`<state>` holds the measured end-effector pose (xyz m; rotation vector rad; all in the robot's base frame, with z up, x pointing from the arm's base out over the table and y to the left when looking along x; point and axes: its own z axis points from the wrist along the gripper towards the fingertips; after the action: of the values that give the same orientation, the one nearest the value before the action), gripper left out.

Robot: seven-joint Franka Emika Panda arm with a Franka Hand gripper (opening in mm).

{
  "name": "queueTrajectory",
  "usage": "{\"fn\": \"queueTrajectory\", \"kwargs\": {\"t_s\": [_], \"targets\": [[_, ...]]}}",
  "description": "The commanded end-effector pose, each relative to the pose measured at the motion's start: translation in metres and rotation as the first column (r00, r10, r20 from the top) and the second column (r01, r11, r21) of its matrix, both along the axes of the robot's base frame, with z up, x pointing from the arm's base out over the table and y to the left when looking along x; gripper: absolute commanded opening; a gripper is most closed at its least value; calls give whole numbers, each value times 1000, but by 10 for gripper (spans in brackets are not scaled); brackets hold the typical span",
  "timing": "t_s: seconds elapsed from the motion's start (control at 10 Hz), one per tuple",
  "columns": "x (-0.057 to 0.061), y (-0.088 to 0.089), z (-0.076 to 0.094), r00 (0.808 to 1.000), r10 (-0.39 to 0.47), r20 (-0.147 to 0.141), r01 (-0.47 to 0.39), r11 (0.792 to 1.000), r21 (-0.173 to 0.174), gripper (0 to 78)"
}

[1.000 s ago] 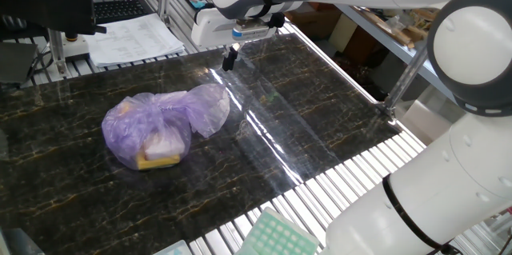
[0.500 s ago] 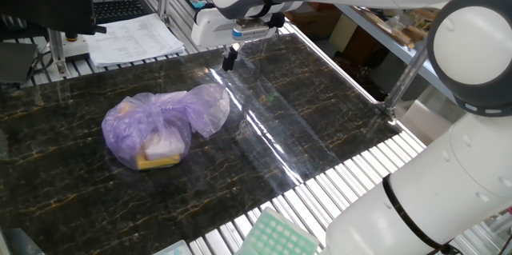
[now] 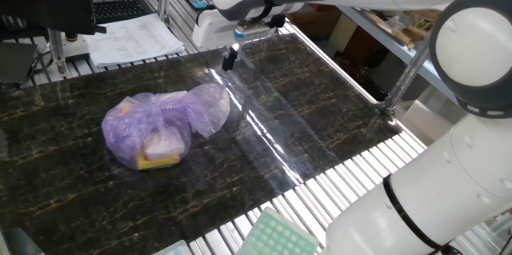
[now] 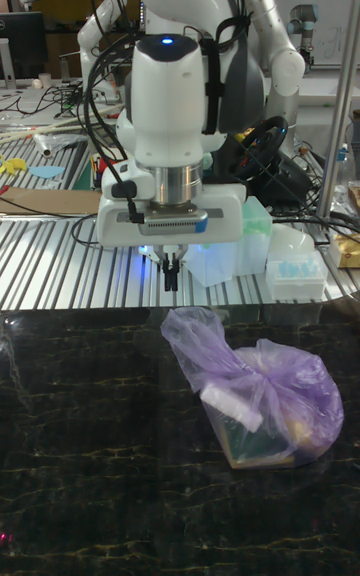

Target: Pick up a bag of things

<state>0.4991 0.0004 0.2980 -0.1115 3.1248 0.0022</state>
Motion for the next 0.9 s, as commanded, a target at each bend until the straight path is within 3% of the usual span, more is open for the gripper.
{"fn": "queueTrajectory", "kwargs": {"t_s": [0.1, 0.9], "targets": [[0, 1, 1, 999, 41, 15, -40, 999, -12, 0], [3, 10, 3, 1000, 20, 17, -20, 1000, -12, 0]]}}
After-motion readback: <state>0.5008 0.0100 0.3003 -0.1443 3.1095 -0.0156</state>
